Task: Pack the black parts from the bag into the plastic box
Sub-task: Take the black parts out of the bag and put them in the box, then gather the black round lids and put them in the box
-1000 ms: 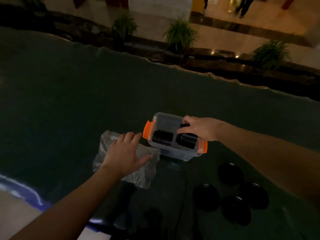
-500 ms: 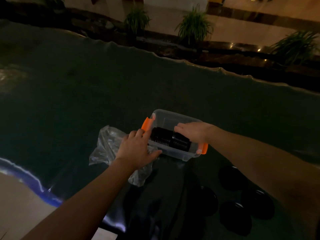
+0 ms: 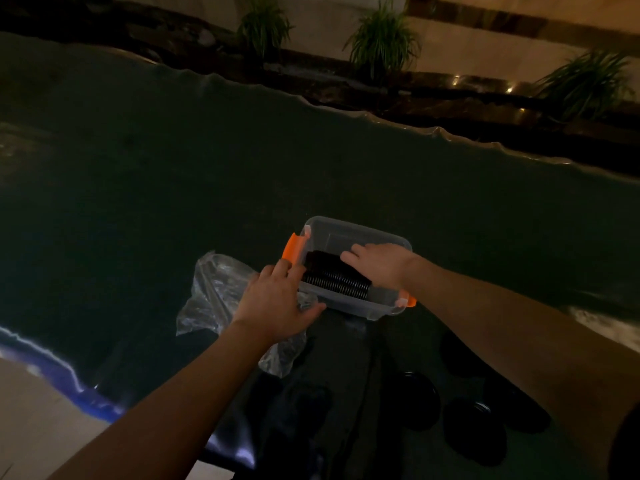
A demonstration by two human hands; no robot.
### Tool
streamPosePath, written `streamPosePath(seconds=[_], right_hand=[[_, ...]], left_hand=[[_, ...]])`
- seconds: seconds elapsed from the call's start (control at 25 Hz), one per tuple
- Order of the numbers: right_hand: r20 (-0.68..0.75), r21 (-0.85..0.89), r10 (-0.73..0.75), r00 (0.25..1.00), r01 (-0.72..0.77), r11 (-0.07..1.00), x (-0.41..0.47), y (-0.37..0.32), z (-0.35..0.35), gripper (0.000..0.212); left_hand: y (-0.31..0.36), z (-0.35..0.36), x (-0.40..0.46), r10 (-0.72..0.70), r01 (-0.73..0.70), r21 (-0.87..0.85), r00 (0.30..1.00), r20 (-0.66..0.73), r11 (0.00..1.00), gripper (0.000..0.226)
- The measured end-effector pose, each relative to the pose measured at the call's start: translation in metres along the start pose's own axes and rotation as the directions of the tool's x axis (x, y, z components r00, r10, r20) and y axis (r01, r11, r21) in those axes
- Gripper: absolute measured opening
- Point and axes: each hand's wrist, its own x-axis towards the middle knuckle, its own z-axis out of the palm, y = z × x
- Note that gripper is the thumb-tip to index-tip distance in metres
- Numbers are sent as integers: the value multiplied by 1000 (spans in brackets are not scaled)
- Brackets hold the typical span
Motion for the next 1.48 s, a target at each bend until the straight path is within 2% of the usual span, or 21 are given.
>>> streamPosePath(seconds=[0.28,0.44,0.64,0.76,0.84,1.0,1.2,1.36,1.48], right_hand=[[69,96,105,992,-111,989,-12,-10,0,69],[122,98,166,979,-178,979,-24,-14,-6,94],[93,118,290,952,-300,947,-49,-18,-16,106],[-33,212,399,916,-384,899,-76,-24,-25,93],[-114,266,487,866,-445,855,-101,-35,-28,83],[-182,353,633,753,-550,756,-160,-73,-18,81],[-74,386,780,622,-703,597,-232,-117,20,88],[9,445,799,602,-718,536,-273,-134,63,99],[92,437,784,614,-732,522,-295,-132,100,109]], left_hand=[[-6,-2,-2,27,-27,-2,999,32,1000,84],[-7,-6,-4,33,-33,-14,999,25,999,89],[-13,-15,-5,96,-96,-13,995,-25,995,90],[-10,-22,-2,179,-180,-15,982,-61,984,89],[-5,-25,0,250,-253,-38,966,-60,967,91],[15,-28,-3,402,-404,-45,914,-49,914,96],[64,-24,-17,548,-550,-67,835,-45,833,92],[107,3,-35,619,-618,-48,786,-4,785,98],[141,33,-47,605,-609,11,790,100,793,107]])
